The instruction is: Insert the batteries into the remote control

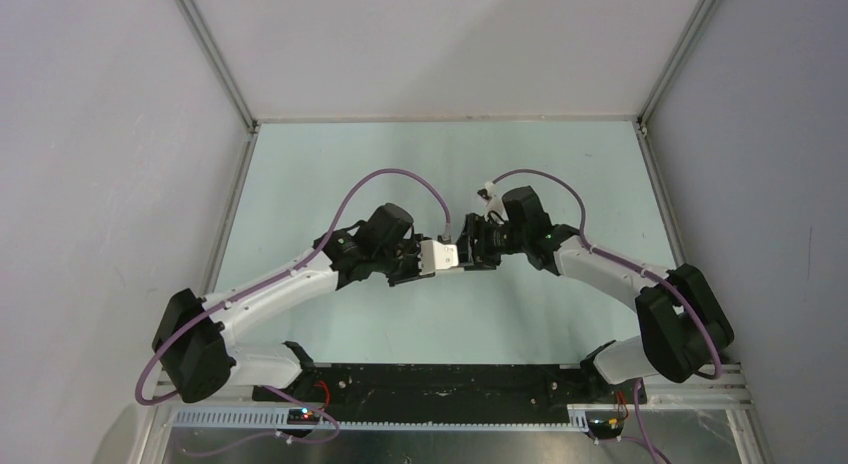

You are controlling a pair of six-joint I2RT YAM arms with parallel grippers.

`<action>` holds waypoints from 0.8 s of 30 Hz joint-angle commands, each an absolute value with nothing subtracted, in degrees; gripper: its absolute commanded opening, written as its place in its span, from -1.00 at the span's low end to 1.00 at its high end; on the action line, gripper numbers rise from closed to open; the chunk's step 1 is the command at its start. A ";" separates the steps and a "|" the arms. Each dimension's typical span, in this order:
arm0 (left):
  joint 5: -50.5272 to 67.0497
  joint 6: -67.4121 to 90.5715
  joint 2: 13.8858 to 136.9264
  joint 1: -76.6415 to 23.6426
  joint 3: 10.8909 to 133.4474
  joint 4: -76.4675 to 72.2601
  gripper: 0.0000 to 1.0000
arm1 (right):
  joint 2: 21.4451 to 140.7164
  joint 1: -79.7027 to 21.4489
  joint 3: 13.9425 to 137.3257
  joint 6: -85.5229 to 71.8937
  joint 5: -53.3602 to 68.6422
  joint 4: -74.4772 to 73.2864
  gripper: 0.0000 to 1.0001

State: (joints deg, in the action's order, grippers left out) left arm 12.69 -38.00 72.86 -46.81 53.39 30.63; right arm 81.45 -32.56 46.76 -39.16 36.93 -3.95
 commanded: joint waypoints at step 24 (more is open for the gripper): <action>14.66 -38.71 71.08 -46.75 55.70 30.30 -1.00 | 80.34 -30.48 48.16 -37.46 43.50 -1.15 -0.52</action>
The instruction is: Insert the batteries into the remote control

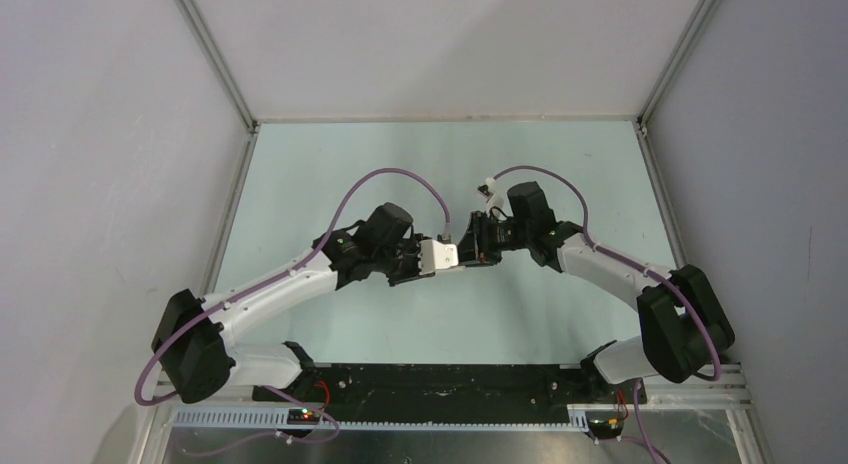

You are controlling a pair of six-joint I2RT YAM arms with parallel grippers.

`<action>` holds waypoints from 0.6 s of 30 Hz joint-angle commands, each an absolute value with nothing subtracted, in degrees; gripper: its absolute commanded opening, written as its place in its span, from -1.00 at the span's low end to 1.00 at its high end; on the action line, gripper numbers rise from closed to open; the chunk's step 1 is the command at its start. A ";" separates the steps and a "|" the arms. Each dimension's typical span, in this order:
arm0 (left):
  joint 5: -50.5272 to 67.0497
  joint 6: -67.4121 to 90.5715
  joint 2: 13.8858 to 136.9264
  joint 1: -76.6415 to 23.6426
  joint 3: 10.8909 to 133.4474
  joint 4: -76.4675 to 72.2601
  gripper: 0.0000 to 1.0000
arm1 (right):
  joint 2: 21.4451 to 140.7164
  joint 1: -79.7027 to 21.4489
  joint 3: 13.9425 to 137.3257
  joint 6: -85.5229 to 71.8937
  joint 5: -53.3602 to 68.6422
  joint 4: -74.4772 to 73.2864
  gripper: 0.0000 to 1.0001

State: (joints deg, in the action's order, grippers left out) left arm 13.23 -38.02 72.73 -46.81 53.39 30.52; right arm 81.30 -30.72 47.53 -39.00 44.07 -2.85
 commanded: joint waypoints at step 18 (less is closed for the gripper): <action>14.86 -38.89 68.82 -46.71 58.00 29.74 -1.00 | 83.83 -32.75 48.16 -40.60 40.67 2.76 -0.54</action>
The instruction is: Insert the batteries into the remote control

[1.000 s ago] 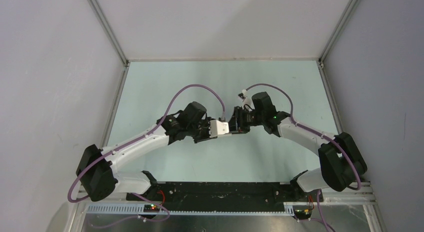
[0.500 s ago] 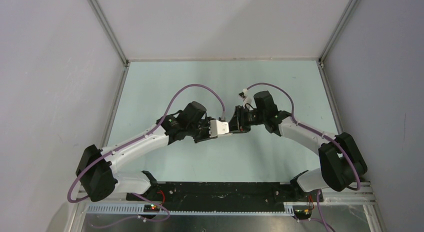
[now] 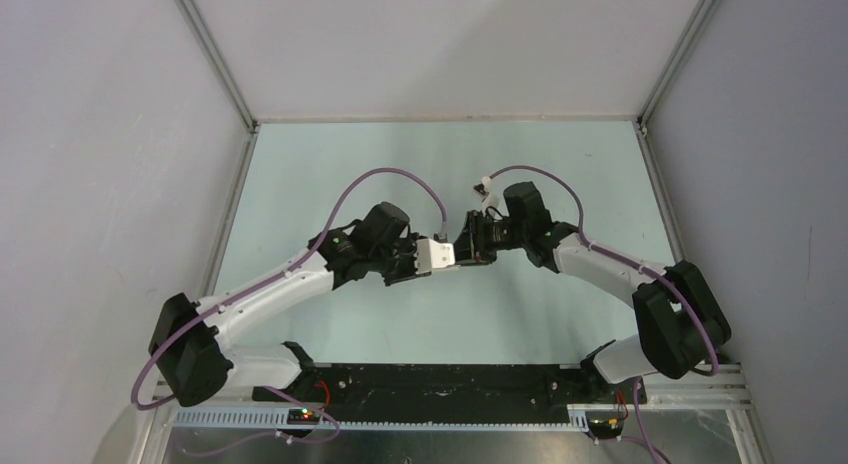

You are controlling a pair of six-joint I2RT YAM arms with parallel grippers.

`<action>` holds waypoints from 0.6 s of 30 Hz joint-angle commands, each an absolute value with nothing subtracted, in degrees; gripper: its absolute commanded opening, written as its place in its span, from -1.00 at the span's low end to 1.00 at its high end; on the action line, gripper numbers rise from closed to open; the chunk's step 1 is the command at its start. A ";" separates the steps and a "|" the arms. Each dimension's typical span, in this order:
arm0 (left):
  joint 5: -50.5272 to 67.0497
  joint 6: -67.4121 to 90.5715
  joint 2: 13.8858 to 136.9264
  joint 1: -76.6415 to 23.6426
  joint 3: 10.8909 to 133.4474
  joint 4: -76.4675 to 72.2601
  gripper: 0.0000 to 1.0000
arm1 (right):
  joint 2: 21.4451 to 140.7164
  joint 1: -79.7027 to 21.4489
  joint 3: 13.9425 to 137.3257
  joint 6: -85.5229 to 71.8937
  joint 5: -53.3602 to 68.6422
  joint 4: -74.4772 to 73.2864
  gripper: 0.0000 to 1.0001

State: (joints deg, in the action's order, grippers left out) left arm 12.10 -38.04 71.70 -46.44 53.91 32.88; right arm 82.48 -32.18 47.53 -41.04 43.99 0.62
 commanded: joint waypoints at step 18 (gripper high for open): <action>16.70 -39.29 68.53 -46.78 58.43 27.97 -1.00 | 87.47 -35.65 53.74 -39.67 36.07 -3.79 -0.37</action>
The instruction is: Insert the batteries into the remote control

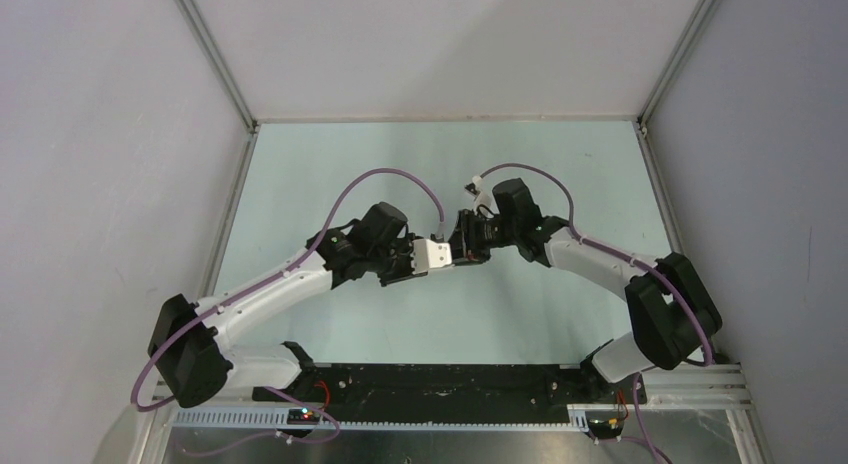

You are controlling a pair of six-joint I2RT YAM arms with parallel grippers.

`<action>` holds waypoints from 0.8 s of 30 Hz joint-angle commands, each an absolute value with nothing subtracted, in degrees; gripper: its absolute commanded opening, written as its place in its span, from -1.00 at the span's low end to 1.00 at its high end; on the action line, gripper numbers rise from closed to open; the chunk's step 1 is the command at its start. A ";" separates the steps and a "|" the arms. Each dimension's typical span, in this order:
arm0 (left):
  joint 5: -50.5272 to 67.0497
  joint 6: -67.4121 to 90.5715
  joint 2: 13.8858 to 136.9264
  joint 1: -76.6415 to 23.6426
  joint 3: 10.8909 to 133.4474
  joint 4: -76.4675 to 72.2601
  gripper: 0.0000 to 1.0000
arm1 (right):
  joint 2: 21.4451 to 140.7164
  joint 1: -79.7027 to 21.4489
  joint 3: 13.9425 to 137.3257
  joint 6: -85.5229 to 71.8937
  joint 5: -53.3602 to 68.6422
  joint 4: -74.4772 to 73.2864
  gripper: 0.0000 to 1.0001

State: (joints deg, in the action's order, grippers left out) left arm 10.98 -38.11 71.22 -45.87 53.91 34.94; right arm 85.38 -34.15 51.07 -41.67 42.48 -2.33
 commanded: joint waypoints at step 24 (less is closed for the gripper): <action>18.35 -38.40 68.38 -46.87 59.11 26.33 -0.99 | 87.44 -37.94 55.08 -38.83 31.53 -4.00 -0.16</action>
State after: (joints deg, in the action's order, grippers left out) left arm 11.14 -38.06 71.22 -45.74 54.02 35.27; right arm 86.72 -36.69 53.12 -40.71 36.16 -5.26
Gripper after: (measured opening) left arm 0.367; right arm 0.427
